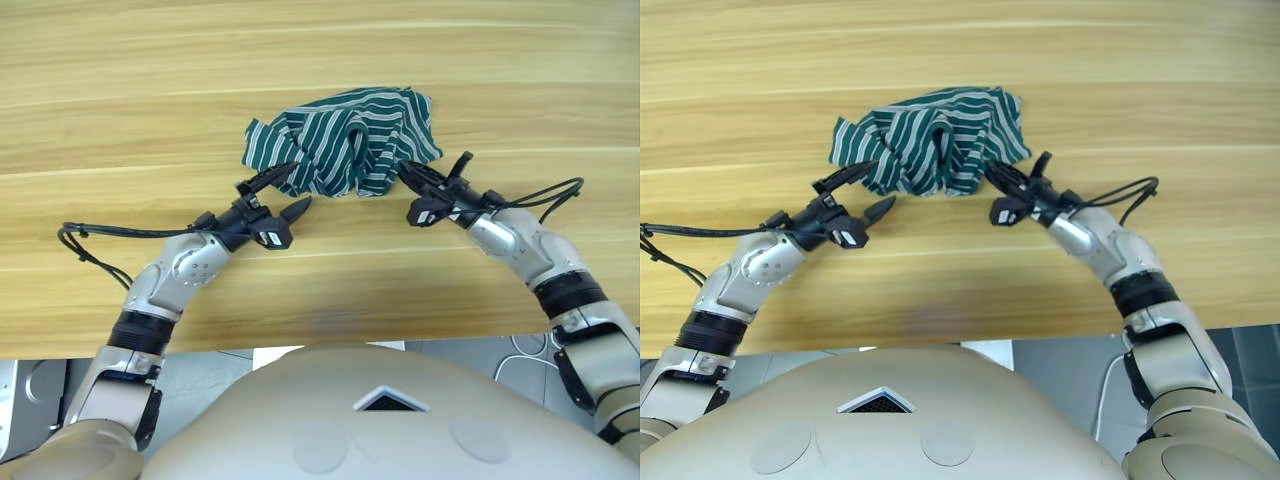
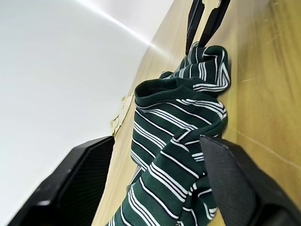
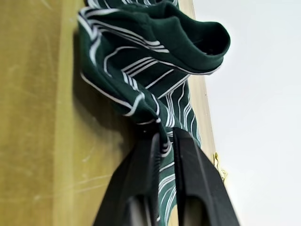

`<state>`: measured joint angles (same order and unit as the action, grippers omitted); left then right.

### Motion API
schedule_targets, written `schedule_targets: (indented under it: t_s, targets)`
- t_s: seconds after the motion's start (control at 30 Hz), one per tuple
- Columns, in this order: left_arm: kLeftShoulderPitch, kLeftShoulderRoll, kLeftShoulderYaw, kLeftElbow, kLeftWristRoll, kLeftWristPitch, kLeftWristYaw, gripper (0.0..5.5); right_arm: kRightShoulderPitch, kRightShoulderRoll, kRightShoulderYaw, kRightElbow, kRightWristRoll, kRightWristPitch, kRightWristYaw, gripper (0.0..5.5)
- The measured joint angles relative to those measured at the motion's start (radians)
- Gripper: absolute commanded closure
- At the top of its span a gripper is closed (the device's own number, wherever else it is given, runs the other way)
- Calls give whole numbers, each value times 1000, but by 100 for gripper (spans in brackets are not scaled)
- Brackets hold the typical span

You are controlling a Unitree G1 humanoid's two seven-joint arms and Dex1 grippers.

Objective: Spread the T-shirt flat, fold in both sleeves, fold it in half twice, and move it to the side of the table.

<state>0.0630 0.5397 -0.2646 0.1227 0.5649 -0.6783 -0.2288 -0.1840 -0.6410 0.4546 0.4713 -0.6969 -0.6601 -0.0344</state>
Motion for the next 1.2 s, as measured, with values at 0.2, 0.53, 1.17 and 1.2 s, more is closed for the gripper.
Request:
schedule_targets:
  t_s: [0.2, 0.53, 1.17, 1.2]
  targets:
    - [-95, 52, -33, 40, 111, 22, -20, 213, -12, 5, 8, 10, 3, -1, -20, 549]
    - [-490, 21, -61, 250, 203, 83, 78, 213, -51, 66, 37, 70, 0, 4, -87, 549]
    - [-873, 19, -390, 864, 342, -210, -11, 213, -133, 134, 111, 157, -10, 25, -174, 549]
    - [-868, 26, -390, 851, 334, -221, -19, 213, -134, 134, 111, 157, -10, 25, -175, 549]
